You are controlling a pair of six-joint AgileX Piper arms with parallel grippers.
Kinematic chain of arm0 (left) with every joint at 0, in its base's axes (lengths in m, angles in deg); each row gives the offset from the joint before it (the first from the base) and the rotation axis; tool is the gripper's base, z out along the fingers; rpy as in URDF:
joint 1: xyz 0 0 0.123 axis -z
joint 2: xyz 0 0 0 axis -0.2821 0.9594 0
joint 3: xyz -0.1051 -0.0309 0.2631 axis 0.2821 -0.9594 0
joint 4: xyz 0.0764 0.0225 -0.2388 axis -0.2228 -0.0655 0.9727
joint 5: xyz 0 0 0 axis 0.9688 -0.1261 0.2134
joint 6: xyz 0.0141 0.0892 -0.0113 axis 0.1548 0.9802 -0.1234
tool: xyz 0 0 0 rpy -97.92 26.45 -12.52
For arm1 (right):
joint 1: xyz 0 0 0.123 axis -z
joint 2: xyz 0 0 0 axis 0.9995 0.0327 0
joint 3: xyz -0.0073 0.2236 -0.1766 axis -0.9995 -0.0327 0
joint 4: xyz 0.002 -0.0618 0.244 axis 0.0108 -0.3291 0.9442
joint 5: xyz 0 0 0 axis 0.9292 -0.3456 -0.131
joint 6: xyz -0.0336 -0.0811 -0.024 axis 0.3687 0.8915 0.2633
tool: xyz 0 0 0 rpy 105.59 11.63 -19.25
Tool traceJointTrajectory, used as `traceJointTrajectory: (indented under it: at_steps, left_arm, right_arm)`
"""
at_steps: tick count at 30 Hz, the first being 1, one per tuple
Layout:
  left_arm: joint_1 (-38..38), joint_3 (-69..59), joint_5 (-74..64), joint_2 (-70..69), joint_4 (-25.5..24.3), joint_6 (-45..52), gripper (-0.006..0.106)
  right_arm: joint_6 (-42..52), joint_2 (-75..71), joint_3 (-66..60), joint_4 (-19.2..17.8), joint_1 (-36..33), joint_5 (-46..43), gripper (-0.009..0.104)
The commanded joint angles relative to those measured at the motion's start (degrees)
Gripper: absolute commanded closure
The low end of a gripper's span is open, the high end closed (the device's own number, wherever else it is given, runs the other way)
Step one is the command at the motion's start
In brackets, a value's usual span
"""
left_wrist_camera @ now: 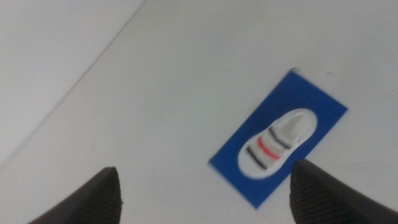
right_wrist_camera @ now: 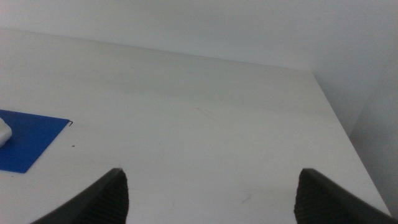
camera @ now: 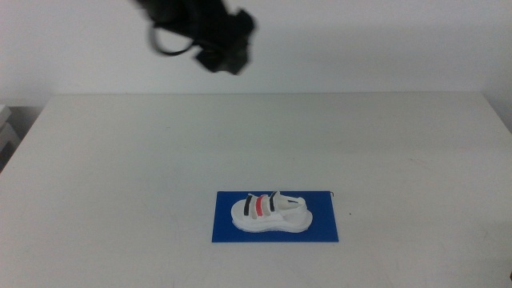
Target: Use one arm to grab the shoe from the table and place it on the mat.
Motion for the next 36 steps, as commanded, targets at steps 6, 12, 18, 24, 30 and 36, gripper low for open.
traceJointTrajectory:
  at_steps: [6, 12, 18, 24, 30, 36]
  left_arm:
    - [-1.4, -21.1, 19.4, -19.3, -12.4, -17.2, 0.008]
    - [-10.6, -41.0, 36.1, -31.9, -10.0, -20.6, 0.008]
    - [-19.1, -58.8, 49.8, -44.5, -8.4, -20.4, 0.008]
    - [-28.9, -74.8, 63.0, -56.4, -3.8, -20.3, 0.008]
    - [-33.9, -87.8, 67.5, -65.3, -2.6, -20.2, 0.008]
    - [-37.7, -96.9, 67.4, -76.8, -0.7, -20.2, 0.008]
  right_arm:
    - [0.6, 0.2, -0.3, -0.6, 0.1, -4.2, 0.017]
    - [0.6, 0.2, -0.3, -0.6, 0.1, -4.2, 0.017]
    - [0.6, 0.2, -0.3, -0.6, 0.1, -4.2, 0.017]
    - [0.6, 0.2, -0.3, -0.6, 0.1, -4.2, 0.017]
    - [0.6, 0.2, -0.3, -0.6, 0.1, -4.2, 0.017]
    - [0.6, 0.2, -0.3, -0.6, 0.1, -4.2, 0.017]
